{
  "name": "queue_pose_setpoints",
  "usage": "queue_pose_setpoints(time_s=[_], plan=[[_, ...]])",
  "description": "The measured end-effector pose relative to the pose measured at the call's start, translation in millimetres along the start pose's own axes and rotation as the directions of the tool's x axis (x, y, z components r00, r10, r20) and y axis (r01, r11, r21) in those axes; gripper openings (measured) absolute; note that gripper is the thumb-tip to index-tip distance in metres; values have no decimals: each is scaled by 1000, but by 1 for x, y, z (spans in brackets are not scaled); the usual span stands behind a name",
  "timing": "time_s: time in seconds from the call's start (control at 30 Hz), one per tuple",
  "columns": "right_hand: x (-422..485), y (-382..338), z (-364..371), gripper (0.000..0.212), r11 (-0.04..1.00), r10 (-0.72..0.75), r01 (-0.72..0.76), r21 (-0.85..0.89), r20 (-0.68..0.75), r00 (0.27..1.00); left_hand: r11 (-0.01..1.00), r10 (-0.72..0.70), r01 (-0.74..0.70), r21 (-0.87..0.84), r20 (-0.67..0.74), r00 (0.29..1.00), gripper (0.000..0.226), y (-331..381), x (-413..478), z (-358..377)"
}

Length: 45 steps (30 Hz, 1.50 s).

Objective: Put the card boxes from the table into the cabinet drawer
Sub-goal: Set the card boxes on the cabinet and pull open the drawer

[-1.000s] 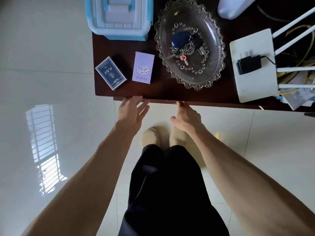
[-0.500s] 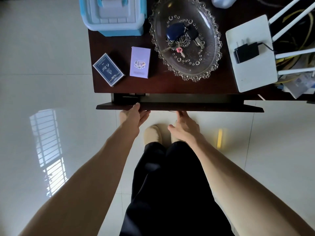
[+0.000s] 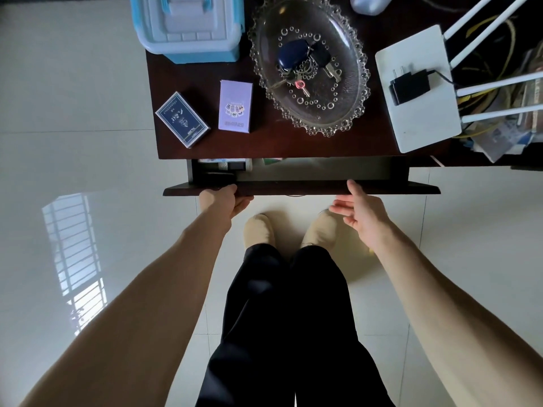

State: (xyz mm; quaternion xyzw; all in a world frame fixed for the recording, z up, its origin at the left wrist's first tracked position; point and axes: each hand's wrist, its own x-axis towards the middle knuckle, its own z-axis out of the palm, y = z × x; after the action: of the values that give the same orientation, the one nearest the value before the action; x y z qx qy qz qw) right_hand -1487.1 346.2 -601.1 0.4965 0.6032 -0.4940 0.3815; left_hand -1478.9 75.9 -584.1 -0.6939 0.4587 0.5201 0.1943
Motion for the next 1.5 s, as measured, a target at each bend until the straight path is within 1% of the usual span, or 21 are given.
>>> queue_pose_setpoints(time_s=[0.07, 0.17, 0.27, 0.4, 0.5, 0.63, 0.77, 0.9, 1.0, 1.07, 1.17, 1.33, 1.5], plan=[[6, -5, -2, 47, 999, 33, -32, 12, -67, 997, 1000, -6, 6, 18, -2, 1000, 14, 1, 2, 0], [13, -8, -2, 39, 997, 69, -60, 51, -189, 980, 999, -12, 12, 40, 7, 1000, 14, 3, 5, 1], [15, -8, -1, 32, 997, 71, -62, 44, -232, 970, 999, -6, 7, 50, -12, 1000, 14, 4, 4, 1], [12, -4, -7, 35, 997, 75, -72, 21, -238, 968, 997, -20, 20, 78, 0, 1000, 10, 0, 4, 2], [9, 7, -9, 36, 994, 113, -107, 38, -238, 965, 995, -39, 38, 93, 17, 999, 11, -10, 5, -4], [7, 26, -13, 35, 983, 181, -170, 65, -237, 955, 994, -30, 32, 104, -17, 999, 3, -31, 8, -13], [2, 47, -18, 35, 972, 235, -223, 78, -225, 946, 990, -54, 53, 131, 2, 999, 5, -51, 8, -25], [-2, 66, -21, 35, 965, 263, -253, 74, -234, 936, 984, -81, 77, 161, 19, 997, 7, -69, 7, -36], [-5, 77, -24, 34, 960, 279, -272, 63, -237, 931, 985, -82, 81, 153, -1, 997, 3, -78, 5, -40], [-8, 84, -26, 34, 954, 299, -292, 64, -232, 926, 984, -93, 93, 152, -6, 996, 4, -82, 3, -43], [-11, 96, -28, 36, 942, 336, -330, 65, -231, 913, 980, -112, 114, 164, -17, 994, 18, -94, 1, -50], [-15, 120, -33, 40, 920, 390, -387, 60, -230, 891, 978, -151, 155, 143, -42, 988, 10, -114, 0, -61], [-14, 133, -38, 41, 898, 437, -438, 46, -218, 872, 978, -168, 175, 112, -63, 984, 15, -130, -1, -64]])
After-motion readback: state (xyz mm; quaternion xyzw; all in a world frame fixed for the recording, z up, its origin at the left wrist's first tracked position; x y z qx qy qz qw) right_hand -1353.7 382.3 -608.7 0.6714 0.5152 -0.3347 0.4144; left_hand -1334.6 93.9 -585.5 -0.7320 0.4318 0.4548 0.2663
